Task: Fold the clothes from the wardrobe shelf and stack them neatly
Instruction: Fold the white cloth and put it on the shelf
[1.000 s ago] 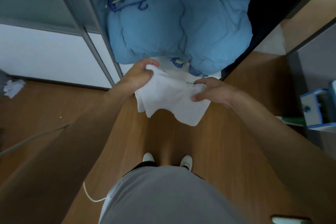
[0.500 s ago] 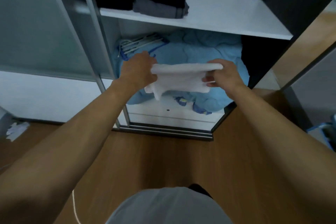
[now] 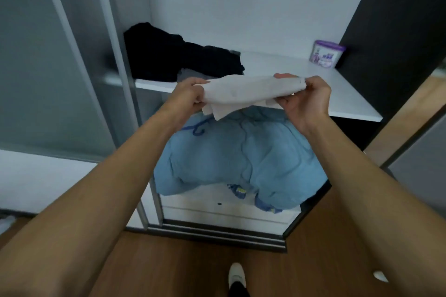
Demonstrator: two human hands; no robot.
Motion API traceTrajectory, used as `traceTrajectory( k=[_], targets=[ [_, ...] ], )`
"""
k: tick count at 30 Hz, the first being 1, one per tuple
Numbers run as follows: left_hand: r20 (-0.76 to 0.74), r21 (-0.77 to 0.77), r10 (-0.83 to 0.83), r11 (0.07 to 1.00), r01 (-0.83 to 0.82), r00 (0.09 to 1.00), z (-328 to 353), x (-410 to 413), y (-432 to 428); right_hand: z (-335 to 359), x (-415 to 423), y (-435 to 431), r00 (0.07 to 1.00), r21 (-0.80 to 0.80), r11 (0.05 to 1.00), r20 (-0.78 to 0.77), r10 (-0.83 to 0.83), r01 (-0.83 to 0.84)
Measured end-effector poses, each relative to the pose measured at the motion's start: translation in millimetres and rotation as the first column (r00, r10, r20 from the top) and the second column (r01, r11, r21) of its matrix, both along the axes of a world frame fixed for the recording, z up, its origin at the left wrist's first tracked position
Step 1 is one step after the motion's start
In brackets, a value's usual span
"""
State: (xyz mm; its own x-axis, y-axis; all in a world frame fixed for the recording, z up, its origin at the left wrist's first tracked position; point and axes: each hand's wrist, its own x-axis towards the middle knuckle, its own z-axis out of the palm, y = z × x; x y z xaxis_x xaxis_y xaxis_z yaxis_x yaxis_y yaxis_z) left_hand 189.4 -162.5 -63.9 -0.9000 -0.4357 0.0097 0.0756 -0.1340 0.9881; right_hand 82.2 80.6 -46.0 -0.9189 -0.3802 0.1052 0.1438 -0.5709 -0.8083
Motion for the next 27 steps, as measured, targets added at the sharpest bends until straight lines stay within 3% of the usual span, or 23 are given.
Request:
traceTrajectory(
  k=[2,6,11,14,17,19,21,23,25,27],
  targets=[
    [-0.078,0.173,0.007,0.985,0.007,0.997,9,-19,-12,5,-23,-13,1.000,0.030,1.000,-0.019,0.008,-0.008],
    [-0.086,-0.032,0.135,0.990,-0.138,0.987,19,-69,-28,10,-74,-50,0.991,0.153,0.987,-0.130,-0.023,0.043],
    [-0.111,0.024,0.228,0.974,-0.226,0.967,44,-133,-54,25,-141,-103,0.962,0.139,0.985,-0.266,-0.067,0.107],
    [-0.107,-0.157,0.320,0.930,-0.334,0.941,60,-171,-77,34,-181,-128,0.976,0.124,0.988,-0.207,-0.069,0.096],
    [-0.140,-0.268,0.478,0.825,-0.498,0.867,83,-208,-105,39,-219,-151,0.998,0.031,0.999,-0.052,-0.033,0.035],
    [-0.169,-0.367,0.512,0.760,-0.536,0.842,92,-230,-123,32,-238,-164,0.998,0.115,0.992,0.031,-0.053,0.050],
    [-0.075,-0.593,0.483,0.682,-0.428,0.873,89,-246,-143,15,-252,-171,0.994,0.442,0.890,-0.079,-0.081,0.108],
    [0.123,-0.837,0.504,0.515,-0.183,0.855,75,-251,-160,-8,-263,-171,0.961,0.711,0.676,-0.276,0.015,0.194],
    [0.135,-0.899,0.486,0.427,-0.100,0.863,58,-253,-169,-20,-269,-168,0.912,0.781,0.538,-0.407,0.054,0.317],
    [0.059,-0.942,0.318,0.332,-0.053,0.946,47,-255,-166,-15,-271,-174,0.831,0.734,0.478,-0.555,0.013,0.483]
  ],
)
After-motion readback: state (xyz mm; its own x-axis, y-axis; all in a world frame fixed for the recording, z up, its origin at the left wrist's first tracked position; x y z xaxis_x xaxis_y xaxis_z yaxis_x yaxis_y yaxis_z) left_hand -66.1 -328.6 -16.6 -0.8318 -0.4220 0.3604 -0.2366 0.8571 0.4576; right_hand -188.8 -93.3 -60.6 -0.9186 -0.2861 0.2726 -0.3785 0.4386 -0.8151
